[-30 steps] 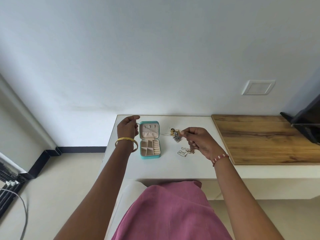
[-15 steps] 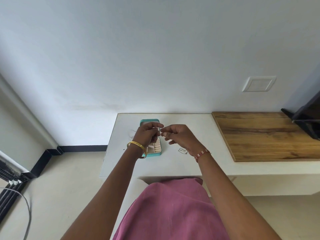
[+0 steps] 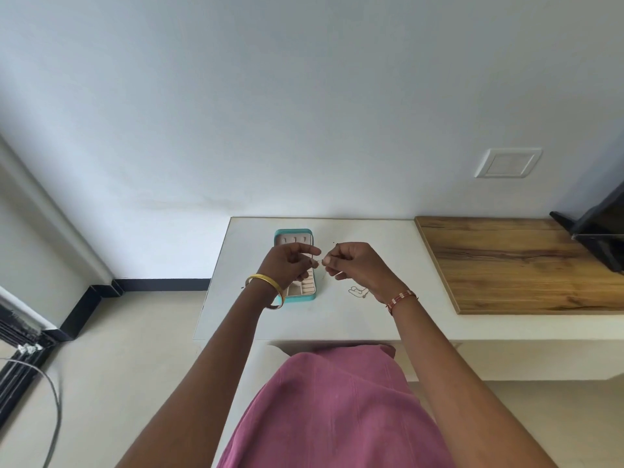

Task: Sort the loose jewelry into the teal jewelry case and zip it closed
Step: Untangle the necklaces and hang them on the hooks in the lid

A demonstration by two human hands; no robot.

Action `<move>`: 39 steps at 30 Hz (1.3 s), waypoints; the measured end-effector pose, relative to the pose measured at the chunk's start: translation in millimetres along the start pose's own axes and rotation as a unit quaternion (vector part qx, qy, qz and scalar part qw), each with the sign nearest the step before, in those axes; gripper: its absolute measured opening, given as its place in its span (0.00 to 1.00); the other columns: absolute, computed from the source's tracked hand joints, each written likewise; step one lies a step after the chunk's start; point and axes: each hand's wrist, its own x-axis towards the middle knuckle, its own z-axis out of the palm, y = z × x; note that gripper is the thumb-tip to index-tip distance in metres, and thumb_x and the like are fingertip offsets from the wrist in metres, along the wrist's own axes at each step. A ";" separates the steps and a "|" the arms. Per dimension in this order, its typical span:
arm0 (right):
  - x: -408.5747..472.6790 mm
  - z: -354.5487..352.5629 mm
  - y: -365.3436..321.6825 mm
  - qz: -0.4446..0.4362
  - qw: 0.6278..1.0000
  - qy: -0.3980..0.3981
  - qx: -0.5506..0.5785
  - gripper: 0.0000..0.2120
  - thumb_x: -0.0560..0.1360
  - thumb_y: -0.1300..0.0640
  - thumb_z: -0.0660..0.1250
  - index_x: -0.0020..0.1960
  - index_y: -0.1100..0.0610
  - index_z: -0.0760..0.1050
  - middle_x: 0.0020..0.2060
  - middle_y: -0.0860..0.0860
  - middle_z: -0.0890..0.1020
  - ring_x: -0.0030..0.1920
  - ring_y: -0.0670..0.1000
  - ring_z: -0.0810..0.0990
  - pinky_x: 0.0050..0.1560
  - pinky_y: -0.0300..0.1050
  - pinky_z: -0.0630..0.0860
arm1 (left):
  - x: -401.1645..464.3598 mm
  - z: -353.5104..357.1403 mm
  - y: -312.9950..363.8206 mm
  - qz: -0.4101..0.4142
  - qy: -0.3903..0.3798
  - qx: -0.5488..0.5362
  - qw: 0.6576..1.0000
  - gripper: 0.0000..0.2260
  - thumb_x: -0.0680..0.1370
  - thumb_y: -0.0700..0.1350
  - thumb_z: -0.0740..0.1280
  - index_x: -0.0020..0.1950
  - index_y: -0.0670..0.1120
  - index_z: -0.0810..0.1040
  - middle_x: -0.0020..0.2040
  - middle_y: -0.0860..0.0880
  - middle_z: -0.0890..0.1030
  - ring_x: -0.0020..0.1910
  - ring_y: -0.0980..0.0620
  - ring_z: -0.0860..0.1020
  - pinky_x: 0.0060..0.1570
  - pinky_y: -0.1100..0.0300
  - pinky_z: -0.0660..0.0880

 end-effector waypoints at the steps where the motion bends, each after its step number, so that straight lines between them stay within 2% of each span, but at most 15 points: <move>1: 0.4 -0.7 -0.2 0.006 1.000 -0.005 -0.008 0.06 0.76 0.61 0.64 0.41 0.60 0.76 0.34 0.51 0.77 0.36 0.48 0.75 0.43 0.40 0.73 | -0.3 0.4 -0.8 0.002 0.010 0.008 1.000 0.11 0.75 0.32 0.62 0.49 0.45 0.79 0.35 0.52 0.79 0.22 0.63 0.71 0.30 0.72 0.74; 4: 2.0 -1.8 1.4 0.020 1.000 -0.016 0.002 0.13 0.78 0.58 0.61 0.35 0.56 0.73 0.33 0.50 0.76 0.37 0.48 0.74 0.44 0.42 0.72 | -1.1 0.9 -4.0 0.003 0.033 0.009 0.999 0.11 0.75 0.32 0.62 0.47 0.46 0.79 0.36 0.52 0.80 0.27 0.59 0.73 0.32 0.72 0.75; 7: 2.3 -1.1 6.2 0.037 0.993 -0.041 0.108 0.14 0.79 0.58 0.60 0.35 0.57 0.72 0.32 0.51 0.76 0.37 0.50 0.75 0.44 0.43 0.73 | -0.7 1.1 -6.6 0.001 0.039 0.001 0.999 0.11 0.75 0.32 0.62 0.46 0.47 0.80 0.36 0.54 0.80 0.28 0.57 0.73 0.34 0.70 0.76; 11: 2.8 -0.7 13.2 0.079 0.944 -0.065 0.312 0.14 0.79 0.58 0.58 0.35 0.58 0.71 0.30 0.52 0.79 0.35 0.51 0.78 0.43 0.45 0.75 | -0.5 0.5 -8.8 -0.006 0.024 -0.080 0.996 0.10 0.76 0.33 0.62 0.50 0.42 0.81 0.31 0.56 0.81 0.24 0.61 0.73 0.35 0.68 0.76; 13: 3.5 0.9 15.3 0.089 0.919 -0.062 0.380 0.14 0.79 0.57 0.57 0.36 0.57 0.70 0.29 0.52 0.80 0.32 0.50 0.79 0.42 0.45 0.77 | -1.5 -0.2 -9.0 -0.013 0.001 -0.166 0.986 0.10 0.77 0.33 0.61 0.49 0.43 0.80 0.29 0.55 0.81 0.25 0.59 0.73 0.35 0.67 0.75; 15: 5.4 3.2 15.2 0.090 0.901 -0.050 0.421 0.14 0.79 0.56 0.57 0.36 0.57 0.70 0.28 0.51 0.80 0.30 0.48 0.79 0.40 0.43 0.79 | -1.7 0.8 -8.7 -0.015 -0.013 -0.204 0.979 0.11 0.77 0.33 0.60 0.46 0.45 0.80 0.30 0.54 0.81 0.26 0.58 0.73 0.36 0.67 0.75; 17: 7.1 4.7 13.6 0.085 0.898 -0.046 0.429 0.14 0.79 0.56 0.57 0.36 0.57 0.70 0.26 0.50 0.79 0.27 0.47 0.78 0.38 0.43 0.78 | -1.3 2.7 -7.8 -0.020 -0.007 -0.212 0.977 0.11 0.77 0.32 0.60 0.46 0.45 0.80 0.30 0.53 0.81 0.26 0.58 0.74 0.37 0.66 0.75; 19: 7.4 3.8 12.9 0.084 0.906 -0.063 0.410 0.14 0.79 0.56 0.57 0.36 0.57 0.70 0.21 0.48 0.74 0.23 0.46 0.72 0.36 0.41 0.77 | -0.1 3.3 -7.3 -0.027 0.014 -0.226 0.974 0.10 0.77 0.32 0.60 0.47 0.43 0.80 0.30 0.52 0.81 0.26 0.58 0.74 0.37 0.66 0.76; 22: 6.1 -3.5 16.7 0.104 0.922 -0.093 0.361 0.13 0.78 0.55 0.59 0.36 0.57 0.71 0.17 0.47 0.65 0.19 0.45 0.62 0.29 0.39 0.72 | 3.2 -1.4 -8.3 -0.035 0.067 -0.226 0.971 0.10 0.76 0.31 0.61 0.49 0.42 0.79 0.33 0.48 0.79 0.26 0.57 0.75 0.35 0.68 0.77; 25: 6.0 -15.2 23.1 0.130 0.937 -0.068 0.315 0.15 0.77 0.53 0.61 0.33 0.56 0.69 0.16 0.46 0.61 0.18 0.45 0.59 0.25 0.37 0.68 | 7.7 -12.1 -14.2 -0.043 0.132 -0.220 0.966 0.09 0.76 0.32 0.61 0.51 0.40 0.78 0.36 0.46 0.77 0.27 0.56 0.74 0.33 0.69 0.76; 29: 7.0 -35.0 38.2 0.152 0.930 0.012 0.335 0.18 0.75 0.50 0.64 0.30 0.55 0.66 0.17 0.47 0.62 0.20 0.46 0.60 0.27 0.39 0.68 | 10.2 -27.7 -29.2 -0.063 0.196 -0.209 0.956 0.09 0.77 0.32 0.61 0.54 0.37 0.77 0.29 0.50 0.78 0.22 0.61 0.74 0.31 0.71 0.76; 32: 10.6 -41.3 50.3 0.156 0.921 0.040 0.353 0.17 0.75 0.51 0.64 0.30 0.54 0.67 0.18 0.47 0.65 0.21 0.46 0.63 0.30 0.40 0.69 | 9.5 -25.4 -37.8 -0.068 0.197 -0.166 0.964 0.09 0.76 0.32 0.62 0.54 0.36 0.78 0.33 0.48 0.78 0.22 0.61 0.75 0.32 0.71 0.76; 37: 20.9 -45.0 70.1 0.144 0.884 0.099 0.434 0.10 0.76 0.58 0.61 0.36 0.57 0.73 0.24 0.49 0.72 0.25 0.46 0.70 0.30 0.38 0.74 | 12.0 -14.5 -52.7 -0.079 0.191 -0.142 0.968 0.10 0.76 0.32 0.62 0.55 0.36 0.78 0.37 0.46 0.78 0.24 0.60 0.75 0.31 0.72 0.76; 39: 24.6 -47.6 77.7 0.142 0.883 0.113 0.432 0.08 0.76 0.63 0.60 0.41 0.59 0.76 0.27 0.50 0.74 0.27 0.46 0.71 0.29 0.38 0.74 | 13.4 -11.7 -61.5 -0.082 0.177 -0.127 0.972 0.10 0.76 0.32 0.62 0.55 0.35 0.78 0.36 0.48 0.78 0.22 0.61 0.75 0.30 0.72 0.75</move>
